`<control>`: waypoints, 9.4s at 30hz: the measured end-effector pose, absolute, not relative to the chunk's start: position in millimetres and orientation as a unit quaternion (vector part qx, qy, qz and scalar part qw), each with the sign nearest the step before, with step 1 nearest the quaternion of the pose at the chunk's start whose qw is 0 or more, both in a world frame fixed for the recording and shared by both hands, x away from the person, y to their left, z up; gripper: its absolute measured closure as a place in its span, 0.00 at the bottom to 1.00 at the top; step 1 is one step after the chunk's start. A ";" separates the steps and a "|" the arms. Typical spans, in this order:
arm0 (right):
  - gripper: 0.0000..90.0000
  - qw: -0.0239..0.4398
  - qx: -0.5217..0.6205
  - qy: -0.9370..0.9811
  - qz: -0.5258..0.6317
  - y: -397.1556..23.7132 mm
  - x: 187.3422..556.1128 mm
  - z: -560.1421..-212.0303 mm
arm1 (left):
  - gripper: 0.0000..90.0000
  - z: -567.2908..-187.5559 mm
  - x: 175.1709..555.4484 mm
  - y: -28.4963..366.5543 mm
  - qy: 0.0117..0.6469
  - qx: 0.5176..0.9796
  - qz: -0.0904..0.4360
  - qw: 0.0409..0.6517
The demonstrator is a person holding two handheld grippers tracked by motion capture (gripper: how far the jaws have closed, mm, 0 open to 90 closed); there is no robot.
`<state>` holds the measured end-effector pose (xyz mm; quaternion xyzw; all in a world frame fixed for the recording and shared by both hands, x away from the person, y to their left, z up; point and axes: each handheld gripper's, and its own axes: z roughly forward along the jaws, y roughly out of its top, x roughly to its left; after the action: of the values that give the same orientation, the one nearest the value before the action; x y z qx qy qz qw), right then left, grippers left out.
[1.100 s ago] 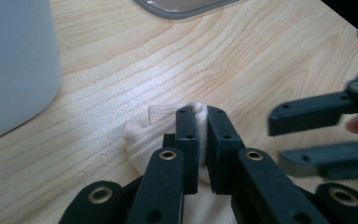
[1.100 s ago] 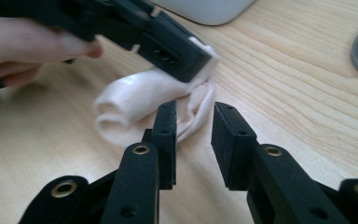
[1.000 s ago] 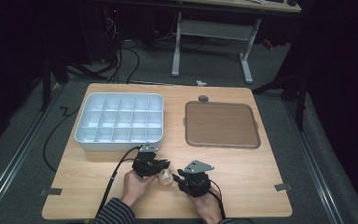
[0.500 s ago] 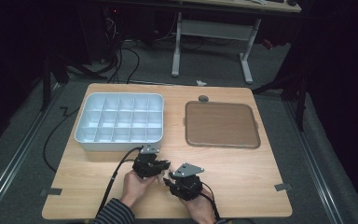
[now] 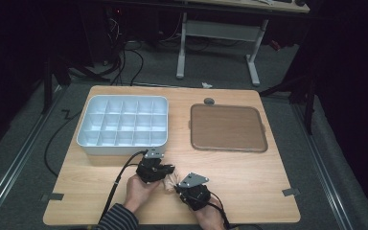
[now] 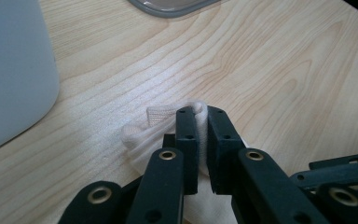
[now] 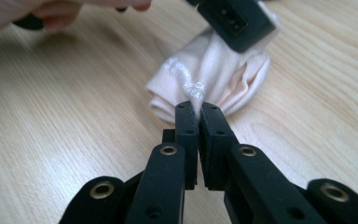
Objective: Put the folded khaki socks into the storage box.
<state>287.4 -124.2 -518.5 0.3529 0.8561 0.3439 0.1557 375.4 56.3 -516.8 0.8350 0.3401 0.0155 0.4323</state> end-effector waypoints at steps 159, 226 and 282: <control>0.43 0.245 0.549 0.735 0.314 -269.4 321.9 -531.2 | 0.83 -492.6 365.6 114.8 0.386 0.815 0.015 0.432; 0.43 0.241 0.551 0.733 0.319 -270.9 322.3 -531.2 | 0.83 -440.4 380.6 192.0 0.421 0.778 0.047 0.463; 0.42 0.241 0.551 0.734 0.317 -270.0 322.1 -531.1 | 0.83 -414.3 438.3 199.3 0.430 0.787 0.064 0.438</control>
<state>322.1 -270.0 -531.1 0.5507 0.7335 0.3170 0.2413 438.3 199.3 -414.3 0.7872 0.4296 0.0638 0.4378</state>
